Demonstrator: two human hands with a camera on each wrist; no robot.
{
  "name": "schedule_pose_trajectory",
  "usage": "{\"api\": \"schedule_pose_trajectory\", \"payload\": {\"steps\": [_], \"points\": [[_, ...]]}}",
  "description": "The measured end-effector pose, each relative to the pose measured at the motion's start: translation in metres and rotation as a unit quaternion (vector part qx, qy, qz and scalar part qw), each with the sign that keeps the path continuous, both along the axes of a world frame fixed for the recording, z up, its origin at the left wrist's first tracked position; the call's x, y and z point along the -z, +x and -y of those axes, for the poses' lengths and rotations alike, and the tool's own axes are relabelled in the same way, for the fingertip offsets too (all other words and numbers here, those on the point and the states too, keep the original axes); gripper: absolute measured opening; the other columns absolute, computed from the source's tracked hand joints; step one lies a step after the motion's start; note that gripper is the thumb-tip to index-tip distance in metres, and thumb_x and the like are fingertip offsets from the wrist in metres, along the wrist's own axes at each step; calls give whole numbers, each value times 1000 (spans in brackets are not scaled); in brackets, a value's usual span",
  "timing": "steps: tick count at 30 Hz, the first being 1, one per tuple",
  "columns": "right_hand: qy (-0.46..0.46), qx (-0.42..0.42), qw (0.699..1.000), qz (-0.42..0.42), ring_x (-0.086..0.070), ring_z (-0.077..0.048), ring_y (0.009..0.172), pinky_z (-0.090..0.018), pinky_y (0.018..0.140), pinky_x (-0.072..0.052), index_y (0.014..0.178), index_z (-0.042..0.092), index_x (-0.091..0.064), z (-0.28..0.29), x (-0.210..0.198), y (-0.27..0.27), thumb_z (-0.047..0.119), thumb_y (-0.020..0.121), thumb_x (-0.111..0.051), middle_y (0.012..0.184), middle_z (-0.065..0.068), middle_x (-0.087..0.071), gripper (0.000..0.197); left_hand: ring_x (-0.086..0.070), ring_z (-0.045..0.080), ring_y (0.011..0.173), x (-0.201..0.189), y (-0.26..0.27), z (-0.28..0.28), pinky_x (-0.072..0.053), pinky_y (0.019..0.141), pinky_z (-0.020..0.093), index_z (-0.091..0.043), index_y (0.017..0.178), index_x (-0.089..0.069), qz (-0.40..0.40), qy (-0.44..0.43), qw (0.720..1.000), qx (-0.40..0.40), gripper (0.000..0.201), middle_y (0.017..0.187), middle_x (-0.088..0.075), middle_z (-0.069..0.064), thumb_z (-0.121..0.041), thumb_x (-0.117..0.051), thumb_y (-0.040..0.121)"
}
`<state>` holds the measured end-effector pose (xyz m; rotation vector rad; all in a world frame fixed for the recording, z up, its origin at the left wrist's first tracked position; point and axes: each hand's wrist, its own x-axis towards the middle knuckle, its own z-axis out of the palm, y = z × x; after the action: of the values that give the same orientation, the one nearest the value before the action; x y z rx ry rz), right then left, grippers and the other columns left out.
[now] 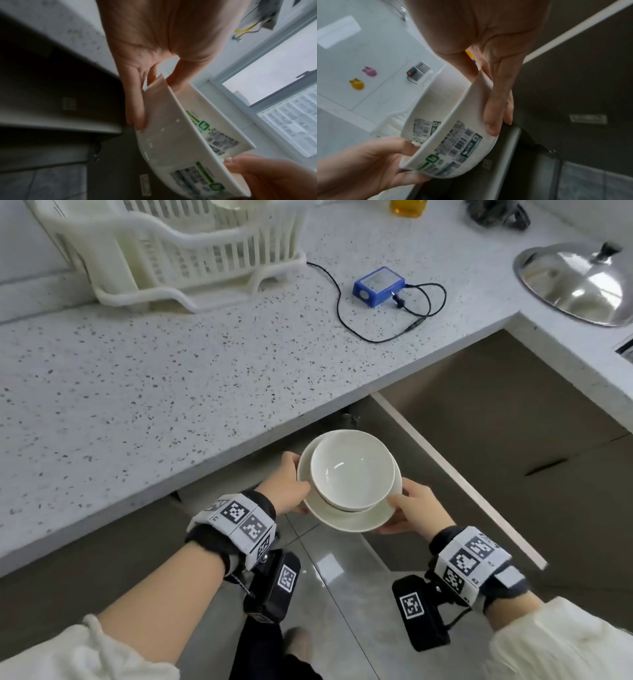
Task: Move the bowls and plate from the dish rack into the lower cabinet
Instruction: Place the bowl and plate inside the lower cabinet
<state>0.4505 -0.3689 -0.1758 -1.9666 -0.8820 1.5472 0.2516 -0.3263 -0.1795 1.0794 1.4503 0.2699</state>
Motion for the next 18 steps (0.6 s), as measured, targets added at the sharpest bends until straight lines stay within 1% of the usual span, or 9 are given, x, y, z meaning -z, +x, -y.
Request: {"api": "schedule_pose_trajectory", "payload": {"steps": [2,4,6,8,9,12,14,17,18], "points": [[-22,8,1000,-12,-63,-34,74,-37,54,-60,97,10,-59,2,36,-7,-8,82,-33,97,-14,-58,35,-50,25,105,35,-6,4,-55,81,39,-10,135,-27,-7,-18,1000,-16,52,125,-44,12,3,-43,87],[-39,8,999,-22,-64,-28,67,-31,48,-58,109,9,-56,-1,70,-19,-9,83,-34,93,-12,-58,38,-52,29,110,68,-17,4,-55,79,39,-11,135,-28,-12,-29,999,-32,52,131,-45,15,3,-44,87],[-52,-1,998,-26,-63,-24,61,-29,46,-57,110,10,-55,-6,104,-33,-8,82,-34,87,-9,-58,39,-50,27,108,99,-31,3,-54,73,37,-11,137,-28,-17,-34,998,-48,53,135,-44,16,3,-44,88],[-60,-5,997,-37,-64,-26,61,-31,48,-58,105,12,-56,-17,131,-48,-8,82,-35,85,-9,-59,37,-46,24,106,125,-45,-1,-53,68,35,-12,138,-29,-23,-28,996,-77,54,137,-43,15,3,-42,88],[-62,-8,997,-45,-65,-27,63,-33,50,-60,104,12,-57,-24,147,-58,-8,82,-35,86,-10,-60,36,-45,23,106,140,-54,-4,-52,69,36,-12,138,-30,-25,-24,995,-95,54,137,-44,15,4,-42,88],[-67,-34,996,-53,-65,-33,62,-41,60,-61,117,8,-53,-54,186,-88,-5,83,-38,83,-11,-61,40,-47,26,108,178,-79,-14,-52,89,48,-13,137,-32,-23,-9,989,-148,53,135,-46,16,4,-43,87],[-68,-45,994,-66,-66,-39,67,-45,63,-60,124,5,-51,-73,207,-107,-6,82,-39,87,-13,-62,45,-48,31,118,197,-93,-19,-44,101,52,-14,138,-32,-34,14,985,-169,56,137,-46,17,3,-44,86],[-71,-37,992,-96,-63,-50,96,-48,62,-60,127,3,-49,-100,233,-133,-8,81,-41,114,-21,-59,48,-40,28,132,218,-108,-25,-34,111,48,-14,144,-26,-30,49,977,-206,63,143,-41,11,5,-44,87],[-69,-39,992,-98,-61,-50,102,-50,66,-59,125,3,-50,-107,239,-141,-8,79,-43,118,-22,-58,47,-39,26,133,225,-111,-25,-32,113,47,-15,146,-23,-24,58,975,-215,65,144,-39,9,5,-45,87]]}}
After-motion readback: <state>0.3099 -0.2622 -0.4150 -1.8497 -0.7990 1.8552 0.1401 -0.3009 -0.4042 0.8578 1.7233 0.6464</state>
